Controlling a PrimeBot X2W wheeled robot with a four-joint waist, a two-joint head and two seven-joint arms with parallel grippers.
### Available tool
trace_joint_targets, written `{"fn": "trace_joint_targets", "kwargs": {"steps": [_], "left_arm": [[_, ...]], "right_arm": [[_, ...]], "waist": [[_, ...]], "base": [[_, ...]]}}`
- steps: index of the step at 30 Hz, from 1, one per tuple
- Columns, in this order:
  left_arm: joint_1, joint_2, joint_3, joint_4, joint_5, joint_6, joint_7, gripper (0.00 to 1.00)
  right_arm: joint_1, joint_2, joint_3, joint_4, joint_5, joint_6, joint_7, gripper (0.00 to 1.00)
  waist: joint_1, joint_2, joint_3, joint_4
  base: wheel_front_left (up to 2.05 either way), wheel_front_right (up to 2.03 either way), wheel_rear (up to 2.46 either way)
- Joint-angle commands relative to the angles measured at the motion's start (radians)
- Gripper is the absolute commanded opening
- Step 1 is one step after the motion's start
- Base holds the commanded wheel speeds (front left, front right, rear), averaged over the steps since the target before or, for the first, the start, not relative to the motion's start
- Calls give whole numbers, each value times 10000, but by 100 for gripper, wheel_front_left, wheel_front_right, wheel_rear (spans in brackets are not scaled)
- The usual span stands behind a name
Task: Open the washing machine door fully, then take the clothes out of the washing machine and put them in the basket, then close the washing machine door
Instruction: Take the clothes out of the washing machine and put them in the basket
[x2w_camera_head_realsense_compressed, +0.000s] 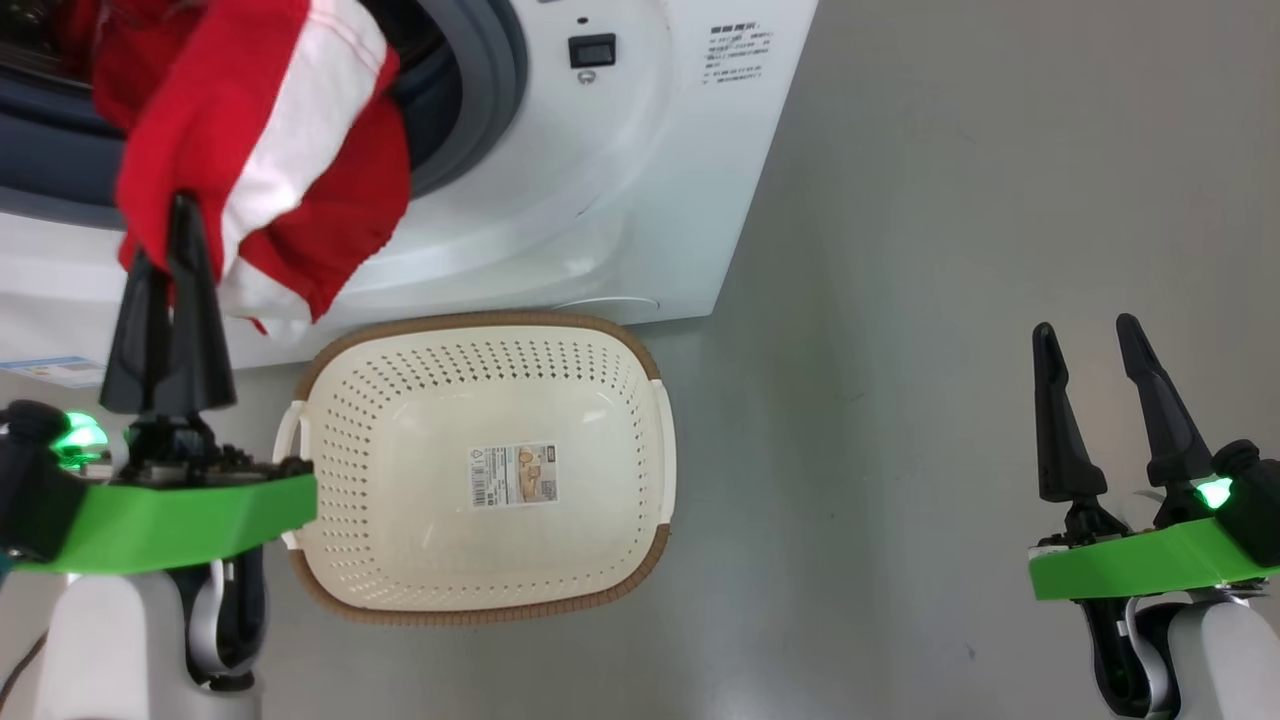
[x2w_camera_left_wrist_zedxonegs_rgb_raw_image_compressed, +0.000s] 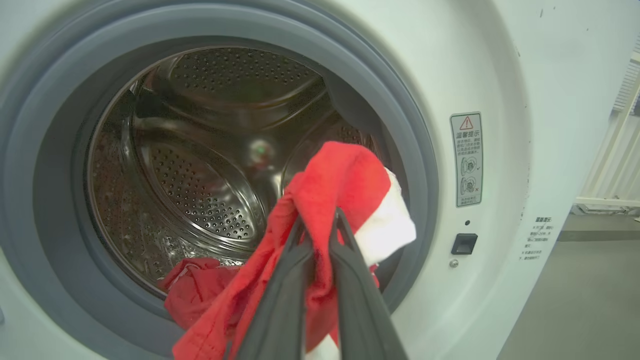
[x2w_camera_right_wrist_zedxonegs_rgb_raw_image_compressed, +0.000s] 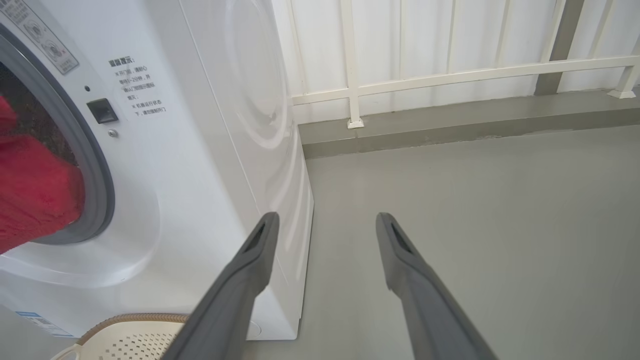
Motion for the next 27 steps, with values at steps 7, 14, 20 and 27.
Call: {"fn": "trace_joint_targets", "kwargs": {"steps": [7,14,20,27], "left_arm": [[253,134,157,121,70,-56,-48,0],[315,130,-153,1586,-174,-56,-48,0],[89,129,-450,3206,-115,-56,-48,0],[-389,128,-630,4995,349,-56,-48,0]], "right_arm": [[26,-28,232,-249,27,48,-65,100],[-119,-28,324,-280,146,48,-65,100],[-309,-28,372,-321,201,48,-65,100],[-430,-28,405,-362,140,48,-65,100]], "waist": [[0,0,126,-84],[0,0,481,-210],[0,0,962,-299],[0,0,1468,-393]], "base": [[0,0,0],[0,0,0],[0,0,0],[0,0,0]]}}
